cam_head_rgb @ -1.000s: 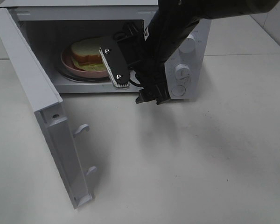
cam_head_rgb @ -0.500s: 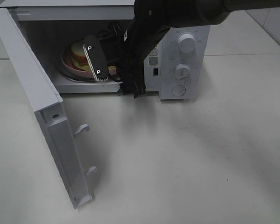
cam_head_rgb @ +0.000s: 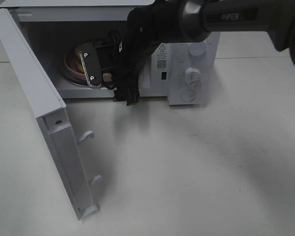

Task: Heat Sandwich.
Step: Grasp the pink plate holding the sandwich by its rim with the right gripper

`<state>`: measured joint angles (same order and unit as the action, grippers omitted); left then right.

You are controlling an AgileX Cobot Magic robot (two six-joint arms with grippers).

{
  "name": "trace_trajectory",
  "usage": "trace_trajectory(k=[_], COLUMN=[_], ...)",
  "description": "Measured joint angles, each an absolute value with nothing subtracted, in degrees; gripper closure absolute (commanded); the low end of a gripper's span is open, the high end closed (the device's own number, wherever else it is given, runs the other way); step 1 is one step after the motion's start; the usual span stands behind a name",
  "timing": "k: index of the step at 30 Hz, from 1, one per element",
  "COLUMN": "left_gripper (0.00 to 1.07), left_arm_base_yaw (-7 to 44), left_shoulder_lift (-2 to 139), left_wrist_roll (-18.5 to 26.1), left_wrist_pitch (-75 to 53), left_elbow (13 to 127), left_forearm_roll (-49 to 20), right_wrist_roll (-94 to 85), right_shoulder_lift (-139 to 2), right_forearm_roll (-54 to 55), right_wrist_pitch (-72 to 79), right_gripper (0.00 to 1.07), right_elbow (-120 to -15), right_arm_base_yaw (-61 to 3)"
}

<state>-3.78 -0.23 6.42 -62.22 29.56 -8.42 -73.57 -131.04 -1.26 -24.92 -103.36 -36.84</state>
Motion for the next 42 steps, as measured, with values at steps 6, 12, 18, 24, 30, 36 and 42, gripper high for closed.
trace_trajectory(k=[6,12,18,24,30,36,42], left_gripper=[0.09,0.09,0.09,0.09,0.09,0.09,0.09], left_arm_base_yaw=[-3.8,-3.8,-3.8,-3.8,-3.8,-3.8,-3.8], left_shoulder_lift=[-0.2,-0.2,-0.2,-0.2,-0.2,-0.2,-0.2], left_wrist_roll=[6.4,6.4,6.4,6.4,6.4,6.4,6.4], left_wrist_pitch=[-62.2,-62.2,-62.2,-62.2,-62.2,-62.2,-62.2], left_elbow=[29.6,29.6,29.6,29.6,29.6,29.6,29.6], left_forearm_roll=[-8.4,-8.4,-8.4,-8.4,-8.4,-8.4,-8.4], right_wrist_roll=[-72.9,-72.8,-72.8,-72.8,-72.8,-72.8,-73.1], right_shoulder_lift=[-135.0,-138.4,-140.7,-142.8,-142.8,-142.9,-142.6], right_forearm_roll=[-2.3,-2.5,-2.6,-1.4,-0.5,1.3,4.4], right_wrist_pitch=[-26.4,-28.5,-30.2,-30.3,-29.9,-30.7,-32.3], right_gripper=[0.25,0.26,0.27,0.3,0.46,0.76,1.07], right_elbow=[-109.1,-114.3,-117.9,-120.1,-120.3,-120.3,-120.3], right_arm_base_yaw=[-36.7,-36.1,-35.5,-35.1,-35.1,-35.0,-35.0])
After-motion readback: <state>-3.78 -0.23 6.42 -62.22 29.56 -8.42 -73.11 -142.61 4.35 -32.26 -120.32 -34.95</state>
